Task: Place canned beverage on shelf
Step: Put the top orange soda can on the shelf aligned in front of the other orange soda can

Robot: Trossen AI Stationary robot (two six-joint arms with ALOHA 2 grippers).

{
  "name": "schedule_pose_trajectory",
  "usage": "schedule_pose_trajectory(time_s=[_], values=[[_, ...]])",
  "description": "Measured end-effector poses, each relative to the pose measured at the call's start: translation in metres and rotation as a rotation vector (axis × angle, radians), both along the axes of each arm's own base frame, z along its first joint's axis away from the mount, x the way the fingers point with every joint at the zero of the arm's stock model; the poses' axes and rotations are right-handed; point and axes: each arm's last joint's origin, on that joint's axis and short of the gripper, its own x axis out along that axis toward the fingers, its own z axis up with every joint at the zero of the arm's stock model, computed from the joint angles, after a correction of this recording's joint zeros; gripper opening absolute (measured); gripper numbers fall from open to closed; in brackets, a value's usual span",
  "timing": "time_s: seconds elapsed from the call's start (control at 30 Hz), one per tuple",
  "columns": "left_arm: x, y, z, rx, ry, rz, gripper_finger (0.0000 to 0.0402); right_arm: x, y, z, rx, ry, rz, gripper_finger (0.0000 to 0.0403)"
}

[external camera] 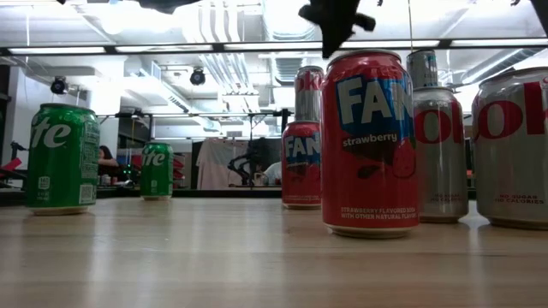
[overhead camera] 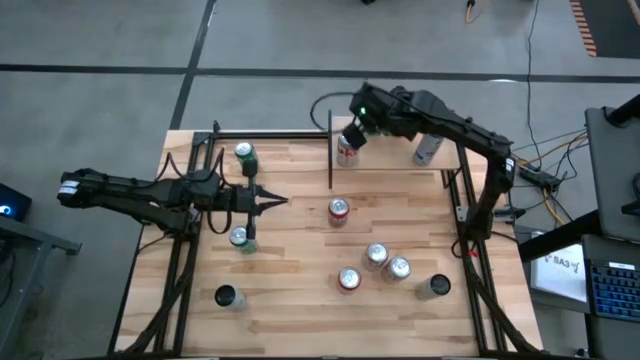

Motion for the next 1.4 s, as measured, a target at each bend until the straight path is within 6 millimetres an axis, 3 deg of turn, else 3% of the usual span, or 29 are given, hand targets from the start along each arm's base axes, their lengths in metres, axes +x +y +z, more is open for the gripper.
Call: schedule_pose_trajectory(time_s=[0.37,0.6,0.9,1.2,1.4], values=[[0.001,0.000,0.000,-0.138,-0.007,0.012,0.0000,-0.020,0.102,0.018,-0.041,-0.055,0.319,0.0009],[0.007,-0.001,-0.004,-0.275,0.010,0.029,0.0000,-0.042,0.142,0.006,-0.113,-0.131,0.478,0.0009],[0.016,-0.006,-0.014,-0.466,0.053,0.044,0.0000,-0.062,0.154,-0.026,-0.177,-0.208,0.614,0.0009],[0.024,-0.009,-0.023,-0.612,0.090,0.070,0.0000,-0.067,0.157,-0.068,-0.147,-0.262,0.781,0.0009],[0.026,-0.015,-0.025,-0.909,0.124,0.027,0.0000,-0.068,0.158,-0.081,-0.133,-0.249,0.814,0.0009]])
